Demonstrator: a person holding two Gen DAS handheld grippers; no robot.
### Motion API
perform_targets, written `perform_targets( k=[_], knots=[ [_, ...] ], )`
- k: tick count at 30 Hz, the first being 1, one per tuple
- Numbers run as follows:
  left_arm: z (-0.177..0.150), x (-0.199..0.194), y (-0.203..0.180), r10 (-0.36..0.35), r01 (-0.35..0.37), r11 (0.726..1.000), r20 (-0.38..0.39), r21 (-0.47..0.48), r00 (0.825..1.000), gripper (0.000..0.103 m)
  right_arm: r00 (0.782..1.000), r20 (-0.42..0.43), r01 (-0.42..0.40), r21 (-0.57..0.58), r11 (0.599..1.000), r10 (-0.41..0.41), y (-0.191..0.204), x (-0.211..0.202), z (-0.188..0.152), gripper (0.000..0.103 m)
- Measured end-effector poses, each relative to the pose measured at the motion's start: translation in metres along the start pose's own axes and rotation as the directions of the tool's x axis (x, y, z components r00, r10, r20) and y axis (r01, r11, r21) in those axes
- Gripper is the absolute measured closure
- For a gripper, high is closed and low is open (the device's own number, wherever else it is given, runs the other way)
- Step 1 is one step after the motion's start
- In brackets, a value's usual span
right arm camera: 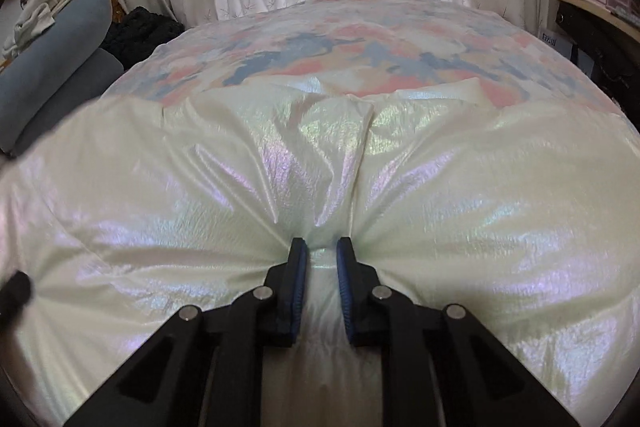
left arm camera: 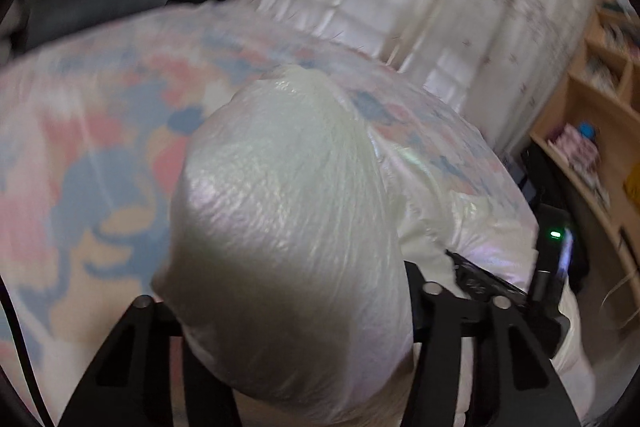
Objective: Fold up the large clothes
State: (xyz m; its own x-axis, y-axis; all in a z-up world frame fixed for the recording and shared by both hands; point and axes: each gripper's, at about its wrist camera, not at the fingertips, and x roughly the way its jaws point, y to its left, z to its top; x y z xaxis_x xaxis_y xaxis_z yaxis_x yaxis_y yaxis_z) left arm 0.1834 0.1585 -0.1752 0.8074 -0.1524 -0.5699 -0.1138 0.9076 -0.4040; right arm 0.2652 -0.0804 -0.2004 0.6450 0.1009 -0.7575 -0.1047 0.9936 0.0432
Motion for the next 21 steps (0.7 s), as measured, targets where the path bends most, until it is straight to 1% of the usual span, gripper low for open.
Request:
perform_targets(
  k=[1, 4, 6, 10, 13, 16, 19, 21],
  knots=[
    [0.004, -0.005, -0.001, -0.001, 0.001, 1.000, 0.008, 0.016, 1.000, 0.057, 1.000, 0.001, 0.001, -0.001, 1.000, -0.001, 0.001, 0.001, -0.001, 0.088],
    [0.012, -0.015, -0.024, 0.000, -0.003, 0.997, 0.039, 0.079, 0.999, 0.061, 1.000, 0.002, -0.019, 0.014, 1.000, 0.019, 0.000, 0.002, -0.003, 0.088],
    [0.014, -0.020, -0.036, 0.007, -0.013, 0.994, 0.049, 0.106, 0.999, 0.063, 0.999, 0.005, -0.045, 0.034, 0.998, 0.045, -0.002, 0.004, -0.005, 0.088],
    [0.019, -0.029, -0.060, -0.001, -0.011, 0.987, 0.074, 0.157, 0.997, 0.066, 0.996, 0.011, -0.088, 0.065, 0.994, 0.088, -0.012, 0.007, -0.004, 0.088],
    [0.019, -0.037, -0.091, -0.021, -0.006, 0.969, 0.107, 0.247, 0.994, 0.067, 0.993, 0.016, -0.122, 0.088, 0.989, 0.121, -0.018, 0.008, -0.004, 0.088],
    [0.019, -0.043, -0.120, -0.029, -0.012, 0.951, 0.125, 0.309, 0.992, 0.067, 0.989, 0.010, -0.151, 0.109, 0.983, 0.151, -0.025, 0.008, -0.003, 0.088],
    [0.020, -0.046, -0.144, -0.024, -0.029, 0.935, 0.145, 0.354, 0.989, 0.067, 0.986, -0.031, -0.162, 0.112, 0.981, 0.166, -0.026, 0.008, 0.003, 0.088],
    [0.022, -0.051, -0.158, -0.026, -0.037, 0.924, 0.160, 0.381, 0.987, 0.067, 0.979, -0.099, -0.169, 0.089, 0.982, 0.178, -0.026, 0.002, 0.012, 0.088]
  ],
)
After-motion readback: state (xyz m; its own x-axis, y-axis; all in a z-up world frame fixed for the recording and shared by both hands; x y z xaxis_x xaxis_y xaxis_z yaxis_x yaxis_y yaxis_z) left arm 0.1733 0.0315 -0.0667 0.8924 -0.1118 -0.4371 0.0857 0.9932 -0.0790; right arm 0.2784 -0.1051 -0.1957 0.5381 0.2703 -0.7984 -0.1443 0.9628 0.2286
